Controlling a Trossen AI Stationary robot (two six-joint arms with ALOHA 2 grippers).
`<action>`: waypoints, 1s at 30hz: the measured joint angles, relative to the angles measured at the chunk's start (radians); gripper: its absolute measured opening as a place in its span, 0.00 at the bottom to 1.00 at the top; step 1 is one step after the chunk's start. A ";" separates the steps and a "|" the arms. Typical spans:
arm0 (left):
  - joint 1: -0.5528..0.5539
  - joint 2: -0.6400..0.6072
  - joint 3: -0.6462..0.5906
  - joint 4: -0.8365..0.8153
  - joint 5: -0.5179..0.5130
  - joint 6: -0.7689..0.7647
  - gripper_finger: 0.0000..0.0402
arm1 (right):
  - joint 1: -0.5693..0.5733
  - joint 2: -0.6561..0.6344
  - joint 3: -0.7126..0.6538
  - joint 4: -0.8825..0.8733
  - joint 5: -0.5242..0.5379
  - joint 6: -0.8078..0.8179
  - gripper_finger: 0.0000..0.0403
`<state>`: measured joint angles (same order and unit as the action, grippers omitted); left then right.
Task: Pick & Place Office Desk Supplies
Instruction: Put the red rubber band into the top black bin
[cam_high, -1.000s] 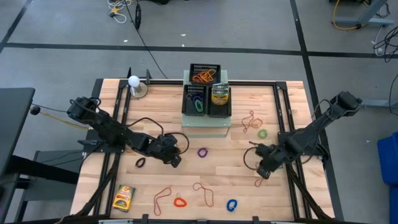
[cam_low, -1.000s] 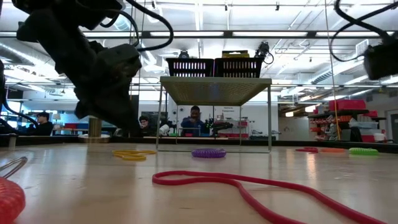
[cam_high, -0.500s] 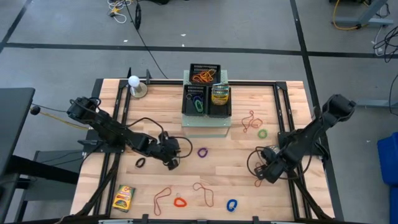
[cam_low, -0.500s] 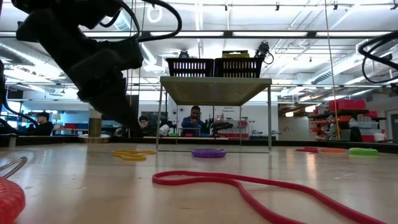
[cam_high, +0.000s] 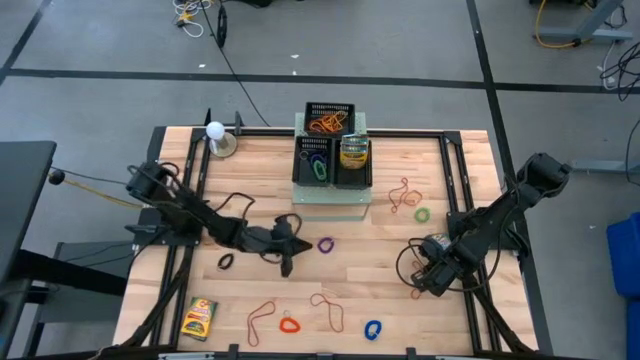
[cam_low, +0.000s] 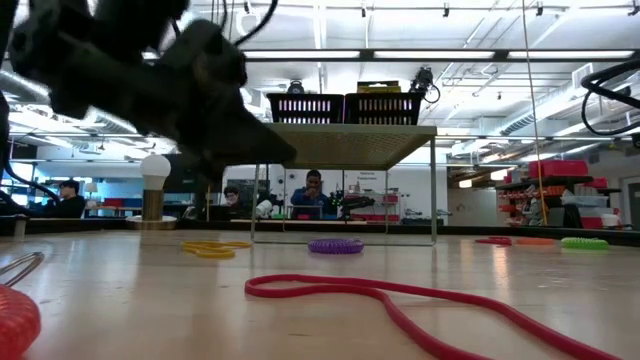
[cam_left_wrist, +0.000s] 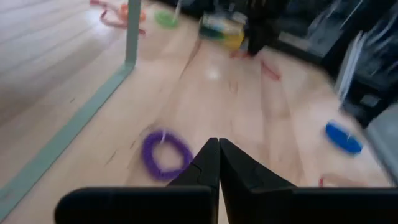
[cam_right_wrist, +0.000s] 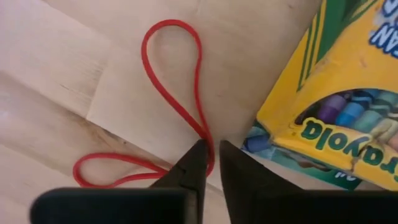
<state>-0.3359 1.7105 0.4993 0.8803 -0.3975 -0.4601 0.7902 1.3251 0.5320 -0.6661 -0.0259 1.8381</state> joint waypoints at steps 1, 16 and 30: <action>0.011 0.023 -0.006 0.049 0.011 -0.012 0.01 | 0.000 0.000 0.000 -0.002 0.002 -0.005 0.09; 0.001 0.095 -0.055 0.223 -0.134 0.038 0.01 | -0.003 0.005 0.126 -0.067 0.056 -0.097 0.00; -0.025 -0.029 -0.332 0.558 -0.327 0.123 0.01 | -0.227 0.003 0.609 -0.516 0.316 -0.586 0.00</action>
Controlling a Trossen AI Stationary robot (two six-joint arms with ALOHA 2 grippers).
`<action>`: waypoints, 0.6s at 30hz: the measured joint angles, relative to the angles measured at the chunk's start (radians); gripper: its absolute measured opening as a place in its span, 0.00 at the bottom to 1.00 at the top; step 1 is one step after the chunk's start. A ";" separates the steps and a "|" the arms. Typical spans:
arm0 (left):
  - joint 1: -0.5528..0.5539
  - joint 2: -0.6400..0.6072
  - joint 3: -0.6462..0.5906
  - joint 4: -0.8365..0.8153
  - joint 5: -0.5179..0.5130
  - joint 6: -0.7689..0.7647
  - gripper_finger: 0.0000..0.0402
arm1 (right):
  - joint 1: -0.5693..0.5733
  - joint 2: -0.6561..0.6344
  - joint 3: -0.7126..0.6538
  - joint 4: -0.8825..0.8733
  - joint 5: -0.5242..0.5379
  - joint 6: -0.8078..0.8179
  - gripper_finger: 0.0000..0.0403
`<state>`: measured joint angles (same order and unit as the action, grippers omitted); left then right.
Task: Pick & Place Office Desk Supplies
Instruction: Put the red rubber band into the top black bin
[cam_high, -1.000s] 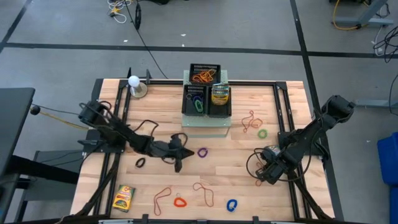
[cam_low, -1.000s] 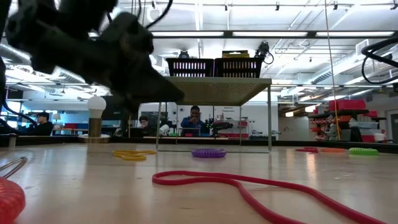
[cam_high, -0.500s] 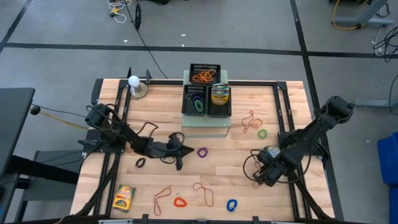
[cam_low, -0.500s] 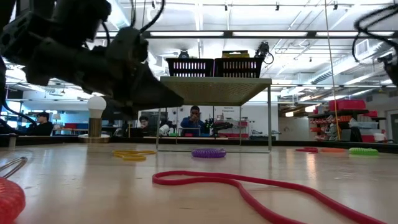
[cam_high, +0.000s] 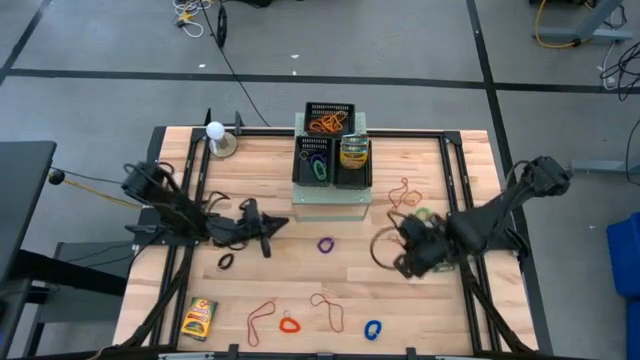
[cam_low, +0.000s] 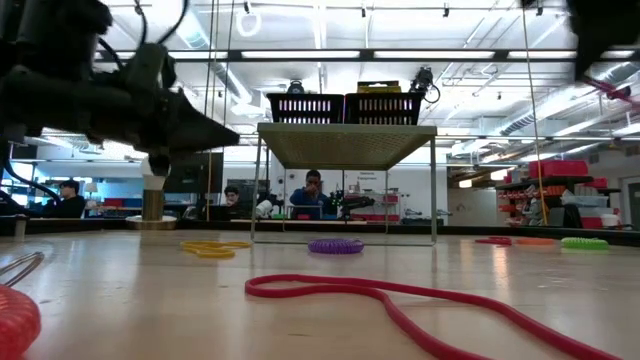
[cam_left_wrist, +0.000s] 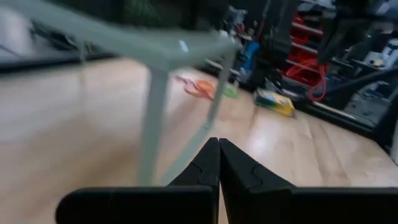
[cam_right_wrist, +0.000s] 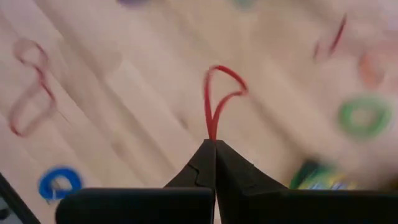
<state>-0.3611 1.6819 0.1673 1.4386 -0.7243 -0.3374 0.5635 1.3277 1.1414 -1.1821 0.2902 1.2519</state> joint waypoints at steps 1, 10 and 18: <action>0.000 -0.033 -0.013 -0.002 -0.009 0.023 0.01 | -0.029 0.000 0.039 -0.009 0.017 -0.065 0.00; 0.002 -0.377 -0.044 -0.383 -0.053 0.112 0.01 | -0.303 0.000 0.406 -0.032 0.110 -0.557 0.00; 0.002 -0.668 -0.044 -0.658 0.031 0.126 0.01 | -0.637 0.144 0.708 0.097 0.073 -1.012 0.00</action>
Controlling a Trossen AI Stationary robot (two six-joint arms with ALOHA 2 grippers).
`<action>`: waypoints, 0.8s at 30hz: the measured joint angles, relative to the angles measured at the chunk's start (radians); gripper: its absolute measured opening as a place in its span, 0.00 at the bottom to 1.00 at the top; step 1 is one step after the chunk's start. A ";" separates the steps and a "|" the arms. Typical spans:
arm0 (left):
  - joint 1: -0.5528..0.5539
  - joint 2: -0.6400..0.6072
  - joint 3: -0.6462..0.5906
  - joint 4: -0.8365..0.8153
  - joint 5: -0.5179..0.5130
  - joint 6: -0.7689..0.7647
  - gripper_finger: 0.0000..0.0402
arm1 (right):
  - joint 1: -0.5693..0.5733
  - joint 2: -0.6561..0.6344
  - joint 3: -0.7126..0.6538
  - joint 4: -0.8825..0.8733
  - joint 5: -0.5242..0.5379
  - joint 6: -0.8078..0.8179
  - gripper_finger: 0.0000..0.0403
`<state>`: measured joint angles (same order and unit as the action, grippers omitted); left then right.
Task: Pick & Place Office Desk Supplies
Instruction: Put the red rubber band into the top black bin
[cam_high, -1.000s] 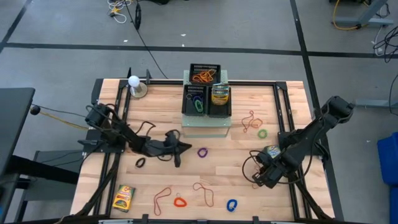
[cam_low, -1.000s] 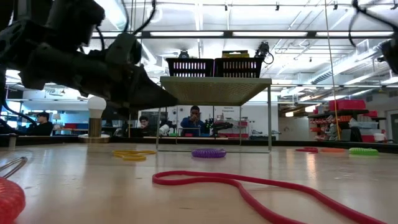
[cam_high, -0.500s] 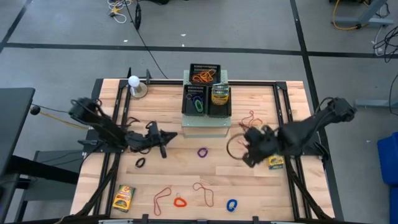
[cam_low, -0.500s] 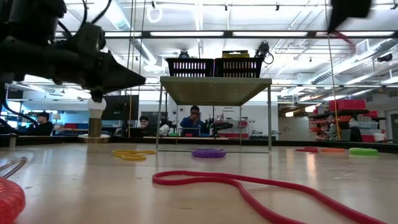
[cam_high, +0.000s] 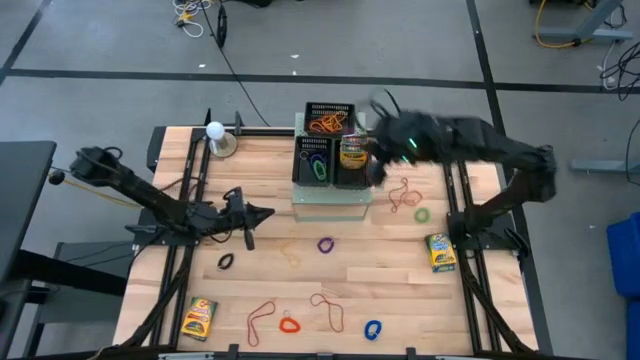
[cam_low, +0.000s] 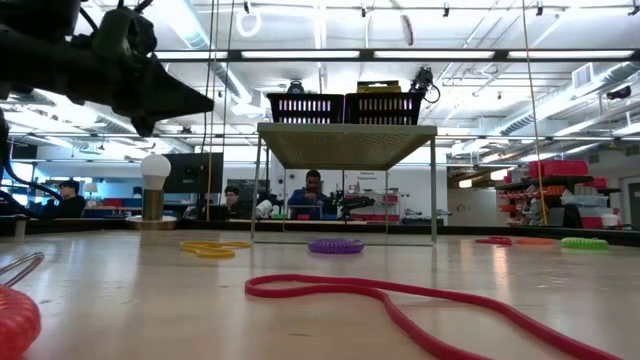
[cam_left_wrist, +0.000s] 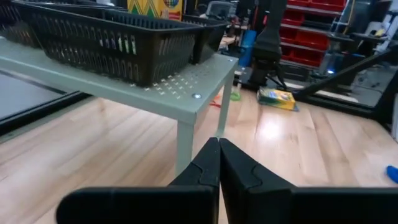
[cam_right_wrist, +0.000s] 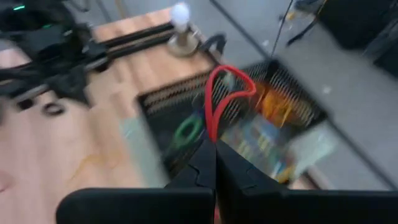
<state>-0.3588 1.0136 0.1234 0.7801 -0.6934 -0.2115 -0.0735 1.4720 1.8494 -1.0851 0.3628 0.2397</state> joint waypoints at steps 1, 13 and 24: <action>0.000 -0.037 0.000 -0.044 0.009 -0.011 0.01 | -0.042 0.036 0.037 0.016 -0.023 -0.050 0.00; 0.055 -0.373 0.000 -0.289 -0.011 -0.113 0.04 | -0.375 0.411 0.326 0.090 -0.185 -0.509 0.00; 0.177 -0.374 0.000 -0.195 0.028 -0.115 0.04 | -0.468 0.599 0.318 0.097 -0.214 -0.679 0.00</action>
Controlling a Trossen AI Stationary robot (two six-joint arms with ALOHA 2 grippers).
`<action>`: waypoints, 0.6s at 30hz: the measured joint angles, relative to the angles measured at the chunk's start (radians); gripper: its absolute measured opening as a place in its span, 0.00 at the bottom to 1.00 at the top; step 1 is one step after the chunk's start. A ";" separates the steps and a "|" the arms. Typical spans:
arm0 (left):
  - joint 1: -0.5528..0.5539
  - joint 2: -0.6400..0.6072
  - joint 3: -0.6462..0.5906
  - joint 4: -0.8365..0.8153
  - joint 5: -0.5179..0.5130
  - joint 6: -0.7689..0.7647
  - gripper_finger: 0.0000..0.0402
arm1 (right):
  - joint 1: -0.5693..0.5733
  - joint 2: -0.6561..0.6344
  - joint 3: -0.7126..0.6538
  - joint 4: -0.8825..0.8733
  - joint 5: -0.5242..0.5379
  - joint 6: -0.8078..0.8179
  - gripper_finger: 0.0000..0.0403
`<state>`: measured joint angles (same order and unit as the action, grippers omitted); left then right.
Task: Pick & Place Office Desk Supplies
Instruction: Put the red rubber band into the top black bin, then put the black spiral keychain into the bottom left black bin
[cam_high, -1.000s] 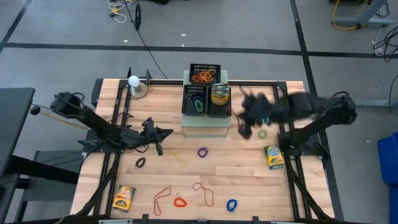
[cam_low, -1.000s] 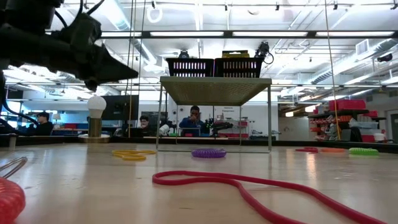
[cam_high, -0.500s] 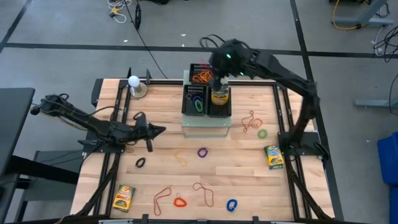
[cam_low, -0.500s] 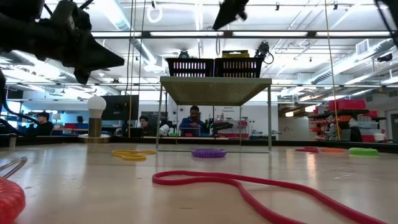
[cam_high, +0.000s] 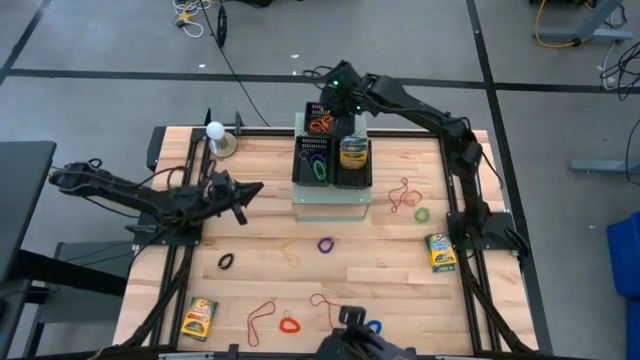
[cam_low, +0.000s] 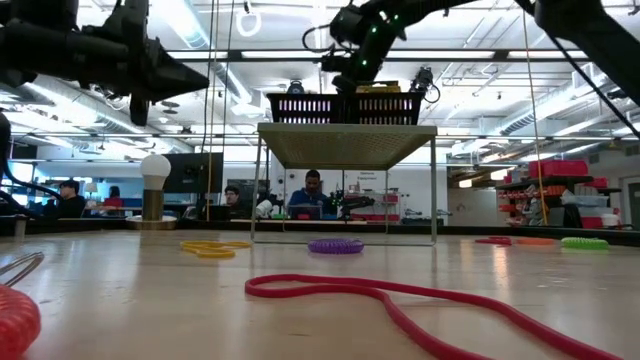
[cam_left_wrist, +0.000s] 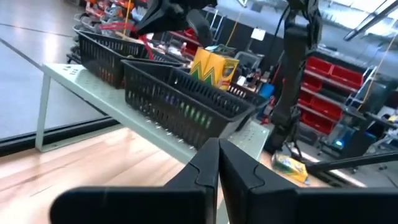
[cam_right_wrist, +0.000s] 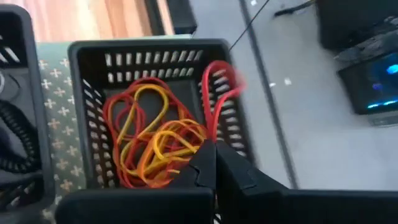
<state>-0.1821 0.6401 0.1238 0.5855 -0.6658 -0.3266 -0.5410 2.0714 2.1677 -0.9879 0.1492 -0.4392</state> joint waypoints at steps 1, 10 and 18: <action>0.008 0.000 0.000 -0.010 0.004 -0.003 0.04 | -0.003 0.008 0.000 0.005 -0.011 0.006 0.01; 0.069 0.000 0.000 -0.005 -0.002 0.046 0.01 | -0.007 0.017 -0.002 0.044 -0.006 0.072 0.20; 0.124 0.008 0.000 0.025 0.019 0.025 0.04 | 0.000 -0.011 -0.002 0.024 0.075 0.091 0.38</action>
<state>-0.0582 0.6479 0.1238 0.6110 -0.6468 -0.3011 -0.5410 2.0605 2.1658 -0.9644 0.2240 -0.3485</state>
